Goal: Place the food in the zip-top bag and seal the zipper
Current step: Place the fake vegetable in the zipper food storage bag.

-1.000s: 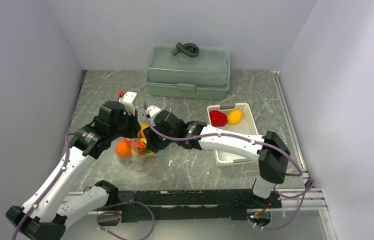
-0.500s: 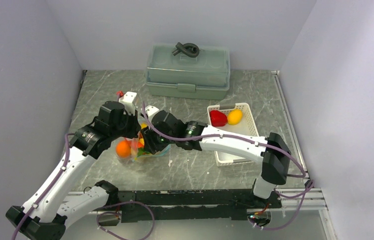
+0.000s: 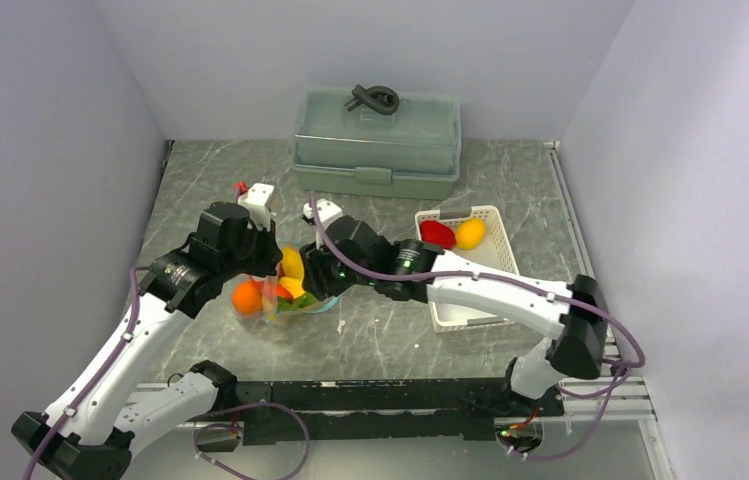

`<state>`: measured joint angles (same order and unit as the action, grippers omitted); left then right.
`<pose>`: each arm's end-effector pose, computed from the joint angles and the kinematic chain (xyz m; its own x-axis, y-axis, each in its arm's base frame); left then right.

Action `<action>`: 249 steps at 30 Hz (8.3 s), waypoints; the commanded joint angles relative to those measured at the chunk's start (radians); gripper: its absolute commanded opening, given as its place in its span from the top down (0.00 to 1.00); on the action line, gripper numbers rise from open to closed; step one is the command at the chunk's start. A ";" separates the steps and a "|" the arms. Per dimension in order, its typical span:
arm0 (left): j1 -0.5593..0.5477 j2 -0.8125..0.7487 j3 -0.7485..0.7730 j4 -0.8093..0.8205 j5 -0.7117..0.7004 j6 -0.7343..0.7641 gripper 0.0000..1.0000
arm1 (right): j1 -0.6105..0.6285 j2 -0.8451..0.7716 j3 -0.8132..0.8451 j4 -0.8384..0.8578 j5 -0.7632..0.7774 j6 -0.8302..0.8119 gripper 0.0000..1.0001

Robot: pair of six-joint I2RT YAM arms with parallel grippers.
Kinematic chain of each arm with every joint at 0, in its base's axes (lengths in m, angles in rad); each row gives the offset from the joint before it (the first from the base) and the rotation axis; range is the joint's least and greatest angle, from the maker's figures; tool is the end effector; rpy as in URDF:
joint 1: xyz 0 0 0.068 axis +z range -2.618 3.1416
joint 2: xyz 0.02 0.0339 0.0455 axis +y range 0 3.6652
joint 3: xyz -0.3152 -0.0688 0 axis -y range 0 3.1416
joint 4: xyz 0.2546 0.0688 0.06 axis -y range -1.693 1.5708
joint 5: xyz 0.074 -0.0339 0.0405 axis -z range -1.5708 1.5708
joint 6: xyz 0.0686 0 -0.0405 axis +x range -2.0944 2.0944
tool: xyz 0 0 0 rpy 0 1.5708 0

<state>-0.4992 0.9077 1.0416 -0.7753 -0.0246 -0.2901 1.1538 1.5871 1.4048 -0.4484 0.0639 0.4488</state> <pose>0.1628 -0.0869 0.3701 -0.6353 0.0207 -0.7720 0.2917 0.9320 -0.2151 0.1666 0.3653 0.3575 -0.6020 -0.2900 -0.7440 -0.6996 0.6406 0.3165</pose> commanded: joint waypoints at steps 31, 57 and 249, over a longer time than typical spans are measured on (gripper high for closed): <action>-0.004 0.003 0.006 0.027 0.005 0.006 1.00 | 0.016 0.144 0.029 0.150 -0.089 0.155 0.77; -0.004 0.017 0.053 -0.126 0.080 -0.107 0.96 | 0.001 0.131 -0.042 0.262 -0.047 0.193 0.65; -0.317 -0.014 -0.057 0.154 0.075 -0.575 1.00 | -0.022 -0.379 -0.567 0.402 -0.187 0.195 1.00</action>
<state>-0.8124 0.8894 0.9451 -0.6579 0.0265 -0.8806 1.1286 1.1782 0.7918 -0.1295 -0.1822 0.6712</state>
